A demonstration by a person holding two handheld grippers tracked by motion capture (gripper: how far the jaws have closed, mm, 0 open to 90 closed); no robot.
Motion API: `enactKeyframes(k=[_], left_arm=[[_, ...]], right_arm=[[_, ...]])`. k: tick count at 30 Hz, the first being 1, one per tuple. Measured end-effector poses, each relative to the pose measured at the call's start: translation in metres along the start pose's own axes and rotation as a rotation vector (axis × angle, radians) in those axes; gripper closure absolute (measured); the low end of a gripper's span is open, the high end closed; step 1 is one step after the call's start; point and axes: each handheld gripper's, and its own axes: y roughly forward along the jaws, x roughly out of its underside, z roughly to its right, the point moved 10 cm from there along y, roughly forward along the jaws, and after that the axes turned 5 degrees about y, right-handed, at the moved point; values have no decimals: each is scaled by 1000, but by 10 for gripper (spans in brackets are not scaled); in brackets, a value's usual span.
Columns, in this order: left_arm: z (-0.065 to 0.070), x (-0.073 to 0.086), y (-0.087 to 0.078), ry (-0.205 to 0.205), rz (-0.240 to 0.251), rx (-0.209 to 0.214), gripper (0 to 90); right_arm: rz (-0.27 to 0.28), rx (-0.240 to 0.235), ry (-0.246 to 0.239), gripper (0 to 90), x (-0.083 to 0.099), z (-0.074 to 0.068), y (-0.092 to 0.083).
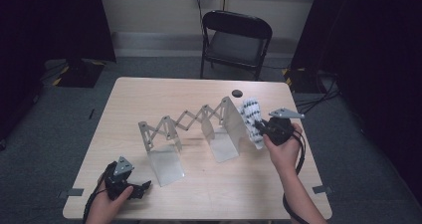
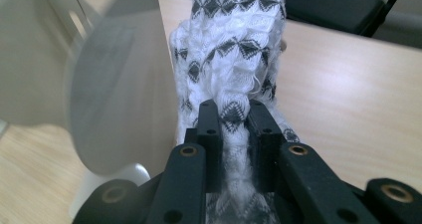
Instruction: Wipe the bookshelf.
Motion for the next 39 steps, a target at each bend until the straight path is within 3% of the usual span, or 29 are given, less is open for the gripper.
enactKeyframes(k=[2,7,14,28,36,39], left_arm=[[0,0,0,0,0,0,0],[0,0,0,0,0,0,0],[0,0,0,-1,0,0,0],[0,0,0,-4,4,0,0],[0,0,0,-4,4,0,0],[0,0,0,-4,4,0,0]], right_arm=[[31,-23,-12,794,-21,-6,-10],[52,-58,-48,793,-44,-22,-18],[54,-96,-59,792,-53,-37,-9],[-17,-87,-21,791,-19,-27,19],[-75,-85,-13,791,14,-24,42],[-108,-84,-1,791,34,-22,54]])
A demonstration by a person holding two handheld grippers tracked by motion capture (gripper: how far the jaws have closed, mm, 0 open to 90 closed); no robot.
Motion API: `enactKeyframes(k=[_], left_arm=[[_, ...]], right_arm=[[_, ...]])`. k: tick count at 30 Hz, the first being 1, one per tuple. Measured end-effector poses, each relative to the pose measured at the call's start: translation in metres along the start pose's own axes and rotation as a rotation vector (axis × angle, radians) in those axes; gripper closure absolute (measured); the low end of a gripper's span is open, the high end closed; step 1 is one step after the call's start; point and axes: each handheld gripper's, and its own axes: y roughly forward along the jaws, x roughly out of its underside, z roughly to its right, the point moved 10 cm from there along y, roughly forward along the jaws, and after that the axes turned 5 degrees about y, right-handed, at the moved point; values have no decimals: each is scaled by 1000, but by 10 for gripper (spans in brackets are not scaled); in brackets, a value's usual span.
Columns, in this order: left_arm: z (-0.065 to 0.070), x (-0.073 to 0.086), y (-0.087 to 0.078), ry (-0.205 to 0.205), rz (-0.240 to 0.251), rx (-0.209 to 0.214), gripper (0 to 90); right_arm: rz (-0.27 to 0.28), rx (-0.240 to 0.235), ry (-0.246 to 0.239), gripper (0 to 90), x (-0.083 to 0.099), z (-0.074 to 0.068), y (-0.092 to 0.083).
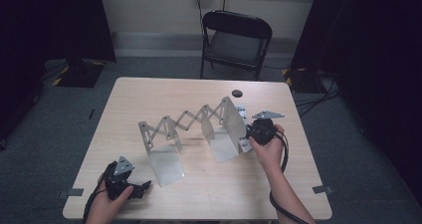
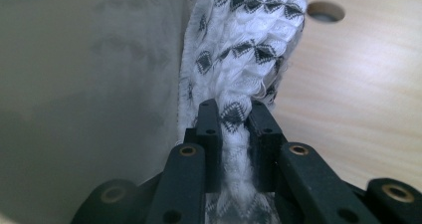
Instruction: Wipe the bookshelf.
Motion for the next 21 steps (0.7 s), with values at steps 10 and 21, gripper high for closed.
enactKeyframes(k=[10,21], left_arm=[[0,0,0,0,0,0,0],[0,0,0,0,0,0,0]], right_arm=[[-62,1,14,790,35,5,25],[-85,14,9,787,43,8,28]])
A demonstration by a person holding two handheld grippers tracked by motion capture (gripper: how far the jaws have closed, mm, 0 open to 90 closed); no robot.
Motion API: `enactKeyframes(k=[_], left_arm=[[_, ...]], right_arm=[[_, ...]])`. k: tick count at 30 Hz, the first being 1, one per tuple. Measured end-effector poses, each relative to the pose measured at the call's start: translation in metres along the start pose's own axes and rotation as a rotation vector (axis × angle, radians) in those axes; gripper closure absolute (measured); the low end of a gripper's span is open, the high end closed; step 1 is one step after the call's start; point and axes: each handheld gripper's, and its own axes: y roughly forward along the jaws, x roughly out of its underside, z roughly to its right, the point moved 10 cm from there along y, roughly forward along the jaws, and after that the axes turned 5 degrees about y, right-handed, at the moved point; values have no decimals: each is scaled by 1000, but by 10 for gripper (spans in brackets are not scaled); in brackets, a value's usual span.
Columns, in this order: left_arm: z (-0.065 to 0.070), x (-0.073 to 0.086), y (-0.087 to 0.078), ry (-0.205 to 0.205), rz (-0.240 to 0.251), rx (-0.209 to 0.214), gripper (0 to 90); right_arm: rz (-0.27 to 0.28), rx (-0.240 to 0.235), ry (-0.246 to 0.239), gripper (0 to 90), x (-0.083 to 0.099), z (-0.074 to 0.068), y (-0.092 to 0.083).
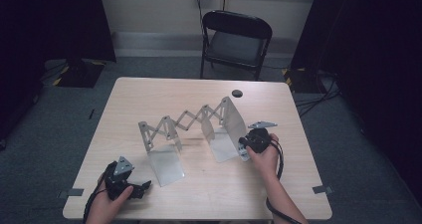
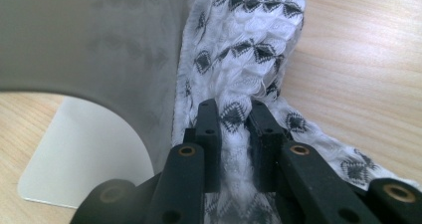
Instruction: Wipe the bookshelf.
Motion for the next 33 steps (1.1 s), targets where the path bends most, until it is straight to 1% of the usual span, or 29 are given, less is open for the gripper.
enactKeyframes(k=[3,4,5,7,9,10,11,15,16,17,18,19,22,23,24,25,26,28,29,30,31,33], left_arm=[[0,0,0,0,0,0,0],[0,0,0,0,0,0,0],[0,0,0,0,0,0,0],[0,0,0,0,0,0,0],[0,0,0,0,0,0,0],[0,0,0,0,0,0,0],[0,0,0,0,0,0,0],[0,0,0,1,-1,0,0],[0,0,0,1,-1,0,0],[0,0,0,0,0,0,0],[0,0,0,0,0,0,0],[0,0,0,0,0,0,0],[0,0,0,1,-1,0,0],[0,0,0,0,0,0,0],[0,0,0,0,0,0,0],[0,0,0,0,0,0,0],[0,0,0,1,0,0,0],[0,0,0,0,0,0,0],[0,0,0,0,0,0,0],[0,0,0,0,0,0,0],[0,0,0,1,0,0,0],[0,0,0,0,1,0,0]], right_arm=[[18,11,3,787,-7,5,-10],[18,11,3,787,-7,5,-10],[34,15,2,787,-12,8,-17],[52,12,8,787,-19,10,-25],[68,14,3,787,-26,11,-34],[68,14,3,787,-26,11,-34],[86,14,-7,787,-35,10,-44],[126,17,-27,787,-57,5,-62],[126,17,-27,787,-57,5,-62],[143,14,-40,786,-68,1,-70],[143,14,-40,786,-68,1,-70],[167,10,-51,787,-81,-5,-77],[192,3,-66,786,-97,-12,-84],[199,-7,-71,786,-102,-15,-85],[199,-7,-71,786,-102,-15,-85],[206,-17,-77,786,-106,-18,-85],[203,-17,-88,785,-110,-22,-82],[197,-21,-89,786,-110,-23,-79],[184,-16,-93,785,-109,-23,-70],[184,-16,-93,785,-109,-23,-70],[168,-22,-81,784,-106,-22,-59],[160,-21,-76,784,-104,-21,-56]])
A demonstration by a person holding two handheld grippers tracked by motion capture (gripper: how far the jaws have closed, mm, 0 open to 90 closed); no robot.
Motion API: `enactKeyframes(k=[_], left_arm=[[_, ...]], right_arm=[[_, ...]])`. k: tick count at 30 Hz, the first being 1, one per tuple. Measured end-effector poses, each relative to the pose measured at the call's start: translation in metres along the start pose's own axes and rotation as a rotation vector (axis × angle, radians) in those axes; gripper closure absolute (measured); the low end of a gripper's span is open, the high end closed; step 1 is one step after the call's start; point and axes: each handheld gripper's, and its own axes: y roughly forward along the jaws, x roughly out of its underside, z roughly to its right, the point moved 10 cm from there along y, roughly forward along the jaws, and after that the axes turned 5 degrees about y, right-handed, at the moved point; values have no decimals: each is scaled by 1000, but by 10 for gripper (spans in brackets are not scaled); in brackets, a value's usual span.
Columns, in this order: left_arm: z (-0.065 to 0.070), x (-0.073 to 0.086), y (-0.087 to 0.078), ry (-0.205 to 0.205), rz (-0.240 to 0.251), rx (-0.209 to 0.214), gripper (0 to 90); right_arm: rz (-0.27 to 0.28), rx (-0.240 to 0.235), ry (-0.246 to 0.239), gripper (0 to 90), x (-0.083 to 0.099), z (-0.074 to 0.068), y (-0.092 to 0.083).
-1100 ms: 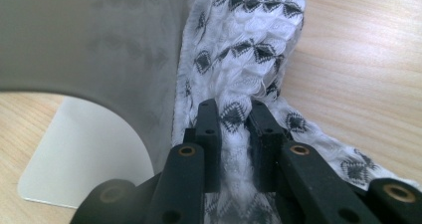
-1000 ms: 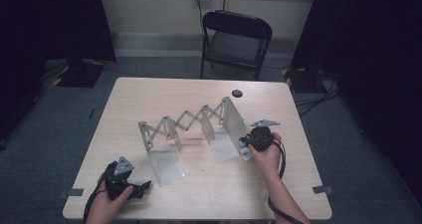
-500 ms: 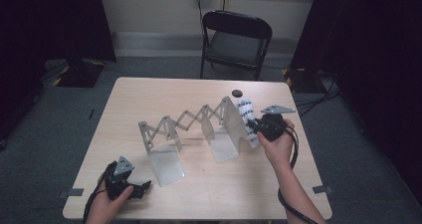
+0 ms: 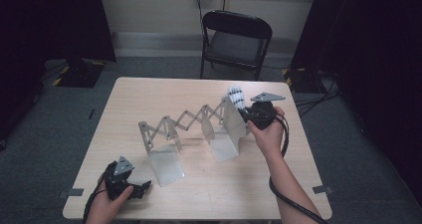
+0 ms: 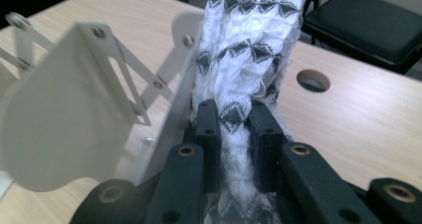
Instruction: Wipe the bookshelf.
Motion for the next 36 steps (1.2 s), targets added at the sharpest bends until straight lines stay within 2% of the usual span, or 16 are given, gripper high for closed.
enactKeyframes(k=[2,7,8,13,16,20,31,34,36], left_arm=[[0,0,0,0,0,0,0],[0,0,0,0,0,1,0],[0,0,0,1,0,0,0],[0,0,0,0,0,1,0],[0,0,0,0,-1,0,0],[0,0,0,0,-1,0,0],[0,0,0,1,-1,0,0],[0,0,0,1,-1,0,0],[0,0,0,1,-1,0,0]], right_arm=[[-13,-14,24,784,10,3,11],[-47,-22,25,784,28,5,23],[-56,-28,33,784,37,7,28],[-68,-38,47,784,50,9,33],[-88,-43,63,782,67,11,38],[-98,-53,78,778,79,11,41],[-135,-37,79,761,105,13,40],[-144,-33,74,756,112,15,32],[-157,-17,39,744,118,16,21]])
